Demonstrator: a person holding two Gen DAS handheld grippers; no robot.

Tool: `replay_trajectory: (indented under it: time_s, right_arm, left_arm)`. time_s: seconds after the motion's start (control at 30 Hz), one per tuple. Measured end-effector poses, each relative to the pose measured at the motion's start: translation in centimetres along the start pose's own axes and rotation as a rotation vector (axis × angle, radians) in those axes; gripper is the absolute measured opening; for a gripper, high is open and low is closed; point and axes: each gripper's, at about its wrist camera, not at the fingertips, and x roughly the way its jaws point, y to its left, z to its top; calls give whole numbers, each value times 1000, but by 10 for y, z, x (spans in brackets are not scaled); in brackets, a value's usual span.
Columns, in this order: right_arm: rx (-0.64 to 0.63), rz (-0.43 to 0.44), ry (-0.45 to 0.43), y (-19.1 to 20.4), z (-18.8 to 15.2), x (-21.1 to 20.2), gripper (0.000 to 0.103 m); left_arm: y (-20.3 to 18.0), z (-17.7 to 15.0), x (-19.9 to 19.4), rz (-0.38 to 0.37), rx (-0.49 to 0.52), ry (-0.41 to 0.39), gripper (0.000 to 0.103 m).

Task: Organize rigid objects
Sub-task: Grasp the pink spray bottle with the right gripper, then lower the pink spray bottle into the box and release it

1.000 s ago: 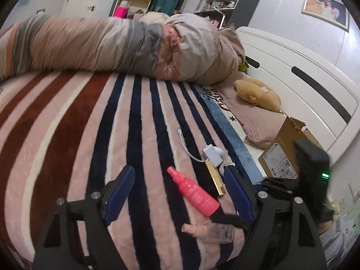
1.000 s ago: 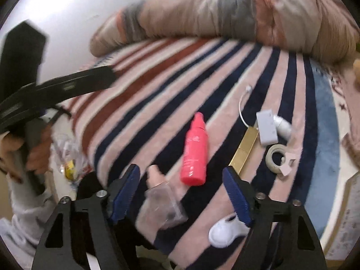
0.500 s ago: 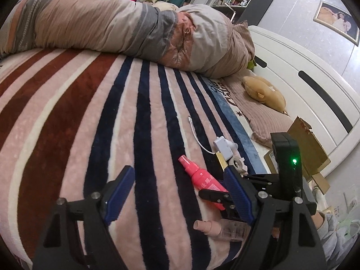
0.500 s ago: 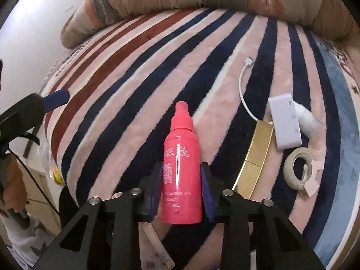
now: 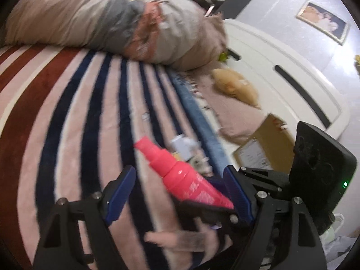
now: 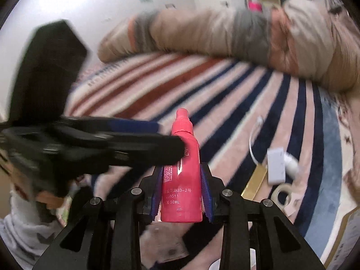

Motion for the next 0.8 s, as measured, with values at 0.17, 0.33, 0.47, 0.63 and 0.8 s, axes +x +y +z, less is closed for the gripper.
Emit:
replay_trajectory:
  time_s: [0.17,0.33,0.47,0.63,0.8]
  right_arm:
    - [-19,20,-120,7,8,-50,27]
    - [-5,-9,-222,-5,7,-106,27]
    - [35,-93,-283,-22,-3,-150,27]
    - [128,-197,-367,-60,-23,-204,27]
    - [218,-312,-385,-99,-54,-242,27]
  left_arm:
    - [-44,21,-12,-35,77,-51,46]
    - [-111,40,-16,-54,215,-87,39]
    - [-173,53,-2,-73,338,-80,29]
    - [-250,64,34,-95,479,-43,28]
    - [-304,61,88,-153,550,40,28]
